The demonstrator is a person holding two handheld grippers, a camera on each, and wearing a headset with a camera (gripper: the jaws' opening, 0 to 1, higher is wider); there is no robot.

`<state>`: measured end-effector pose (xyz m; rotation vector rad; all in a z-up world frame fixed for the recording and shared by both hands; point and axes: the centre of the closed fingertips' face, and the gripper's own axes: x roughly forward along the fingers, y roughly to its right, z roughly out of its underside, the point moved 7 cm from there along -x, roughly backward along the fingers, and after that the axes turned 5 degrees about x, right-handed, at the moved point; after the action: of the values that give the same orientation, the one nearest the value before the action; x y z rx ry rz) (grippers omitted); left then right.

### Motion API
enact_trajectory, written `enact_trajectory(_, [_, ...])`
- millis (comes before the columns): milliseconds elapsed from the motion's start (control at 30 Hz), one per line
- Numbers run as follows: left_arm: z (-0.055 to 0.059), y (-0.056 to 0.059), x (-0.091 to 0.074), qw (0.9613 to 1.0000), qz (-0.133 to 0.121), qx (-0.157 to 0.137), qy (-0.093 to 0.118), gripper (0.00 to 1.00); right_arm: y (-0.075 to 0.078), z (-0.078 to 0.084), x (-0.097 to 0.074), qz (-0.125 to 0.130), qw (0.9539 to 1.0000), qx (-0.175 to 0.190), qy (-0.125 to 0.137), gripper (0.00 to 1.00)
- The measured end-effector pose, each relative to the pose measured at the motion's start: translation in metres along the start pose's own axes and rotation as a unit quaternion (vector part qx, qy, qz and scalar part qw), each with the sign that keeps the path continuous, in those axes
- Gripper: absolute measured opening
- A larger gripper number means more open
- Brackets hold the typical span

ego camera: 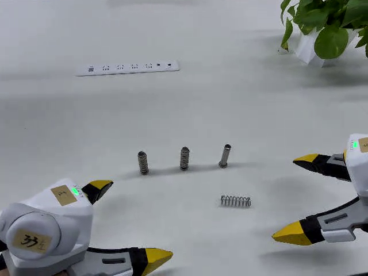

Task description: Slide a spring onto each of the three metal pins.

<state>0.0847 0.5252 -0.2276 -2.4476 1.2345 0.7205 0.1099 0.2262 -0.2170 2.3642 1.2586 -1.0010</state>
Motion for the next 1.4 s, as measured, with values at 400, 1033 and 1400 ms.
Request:
enact_trajectory(400, [-0.023, 0.014, 0.036, 0.996, 0.062, 0.064, -0.009, 0.95, -0.007, 0.003, -0.014, 0.016, 0.9996, 0.012, 0.021, 0.98])
enact_trajectory(1033, [-0.058, 0.027, 0.092, 0.9732, 0.158, 0.166, -0.02, 0.58, -0.015, 0.014, -0.027, 0.024, 0.9991, 0.025, 0.024, 0.98])
enact_trajectory(1400, [-0.07, 0.028, 0.119, 0.9655, 0.188, 0.176, -0.034, 0.35, -0.015, 0.02, -0.029, 0.025, 0.9988, 0.033, 0.026, 0.98])
